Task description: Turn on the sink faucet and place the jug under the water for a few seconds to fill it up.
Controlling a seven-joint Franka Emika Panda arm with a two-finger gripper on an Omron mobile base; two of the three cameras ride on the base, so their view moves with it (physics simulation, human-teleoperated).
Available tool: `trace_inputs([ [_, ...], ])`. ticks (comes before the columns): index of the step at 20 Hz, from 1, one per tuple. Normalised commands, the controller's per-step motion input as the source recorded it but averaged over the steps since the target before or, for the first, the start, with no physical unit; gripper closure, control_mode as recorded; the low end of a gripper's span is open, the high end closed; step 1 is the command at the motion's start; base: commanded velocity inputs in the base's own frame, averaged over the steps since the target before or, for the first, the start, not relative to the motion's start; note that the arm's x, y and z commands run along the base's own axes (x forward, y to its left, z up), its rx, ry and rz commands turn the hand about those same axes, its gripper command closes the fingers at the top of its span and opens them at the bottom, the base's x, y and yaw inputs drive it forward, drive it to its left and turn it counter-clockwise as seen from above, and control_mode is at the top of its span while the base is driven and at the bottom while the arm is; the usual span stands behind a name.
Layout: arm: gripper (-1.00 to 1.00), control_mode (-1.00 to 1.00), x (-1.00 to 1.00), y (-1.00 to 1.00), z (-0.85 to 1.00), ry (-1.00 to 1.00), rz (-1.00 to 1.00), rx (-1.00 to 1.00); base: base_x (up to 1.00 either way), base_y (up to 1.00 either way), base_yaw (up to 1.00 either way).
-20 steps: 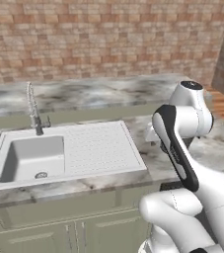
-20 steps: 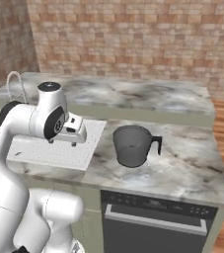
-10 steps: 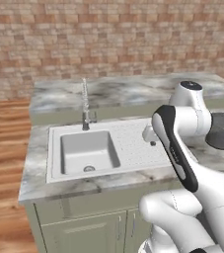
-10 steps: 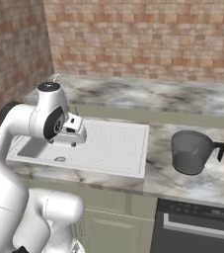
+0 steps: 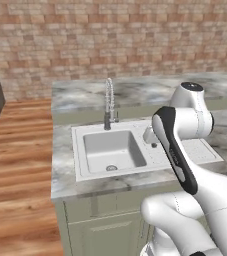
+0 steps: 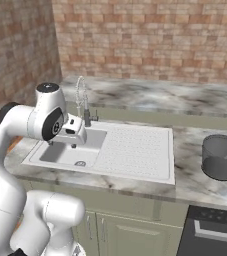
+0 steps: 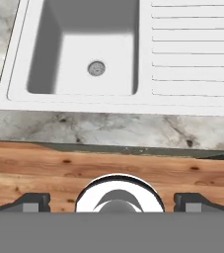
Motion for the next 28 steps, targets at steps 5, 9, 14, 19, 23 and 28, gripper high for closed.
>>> trace_inputs([
  [5, -1.0, 1.0, 0.0, 0.0, 0.0, 0.0, 0.0, 0.0, 0.19, -0.03, 0.0],
  [9, -1.0, 1.0, 0.0, 0.0, 0.0, 0.0, 0.0, 0.0, 0.22, -0.18, 0.0],
  [14, -1.0, 1.0, 0.0, 0.0, 0.0, 0.0, 0.0, 0.0, 0.14, -0.29, 0.0],
  [19, -1.0, 1.0, 0.0, 0.0, 0.0, 0.0, 0.0, 0.0, 0.09, -0.42, 0.0],
  [23, -1.0, 1.0, 0.0, 0.0, 0.0, 0.0, 0.0, 0.0, 0.1, -0.38, 0.0],
  [28, -1.0, 1.0, 0.0, 0.0, 0.0, 0.0, 0.0, 0.0, 0.28, -0.04, 0.0],
])
